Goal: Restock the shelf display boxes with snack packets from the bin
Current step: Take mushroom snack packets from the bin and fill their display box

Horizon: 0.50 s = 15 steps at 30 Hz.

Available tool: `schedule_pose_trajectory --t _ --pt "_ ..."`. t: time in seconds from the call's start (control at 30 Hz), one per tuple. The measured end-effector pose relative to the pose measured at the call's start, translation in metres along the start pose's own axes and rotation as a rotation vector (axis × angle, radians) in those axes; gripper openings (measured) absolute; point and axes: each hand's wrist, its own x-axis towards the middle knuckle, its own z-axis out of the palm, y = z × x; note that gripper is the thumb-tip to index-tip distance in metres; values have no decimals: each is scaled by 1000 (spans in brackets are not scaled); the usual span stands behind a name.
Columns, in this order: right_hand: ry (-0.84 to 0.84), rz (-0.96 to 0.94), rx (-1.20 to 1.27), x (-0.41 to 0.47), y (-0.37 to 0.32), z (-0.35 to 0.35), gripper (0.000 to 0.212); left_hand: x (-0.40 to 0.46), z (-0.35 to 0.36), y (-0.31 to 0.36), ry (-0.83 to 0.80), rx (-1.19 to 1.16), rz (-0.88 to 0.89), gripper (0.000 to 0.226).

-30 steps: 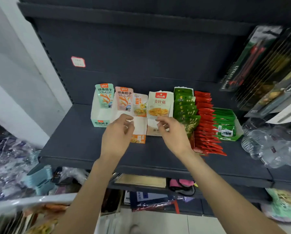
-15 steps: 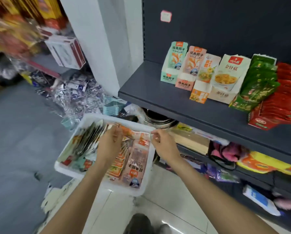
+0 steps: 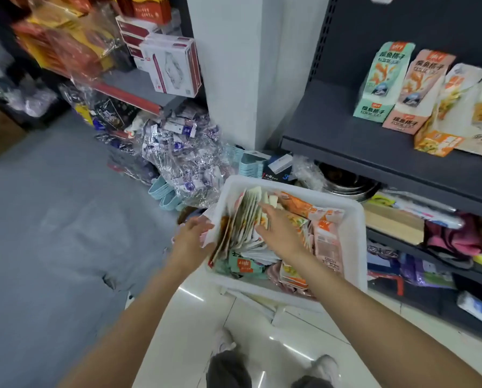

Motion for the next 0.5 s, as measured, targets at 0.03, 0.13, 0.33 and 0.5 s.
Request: schedule_pose_trajectory --t 0.03,0.13,0.33,0.5 --pt "-15 3 -33 4 -5 8 55 3 0 -11 -71 14 27 33" --pt "-36 7 -79 12 -15 28 58 6 0 -29 -158 59 100 16" --pt "-109 36 -205 20 -11 57 59 11 -5 -32 -82 -3 87 13" --pt "-81 52 -288 18 -12 66 68 8 -28 -40 75 -303 -56 14"
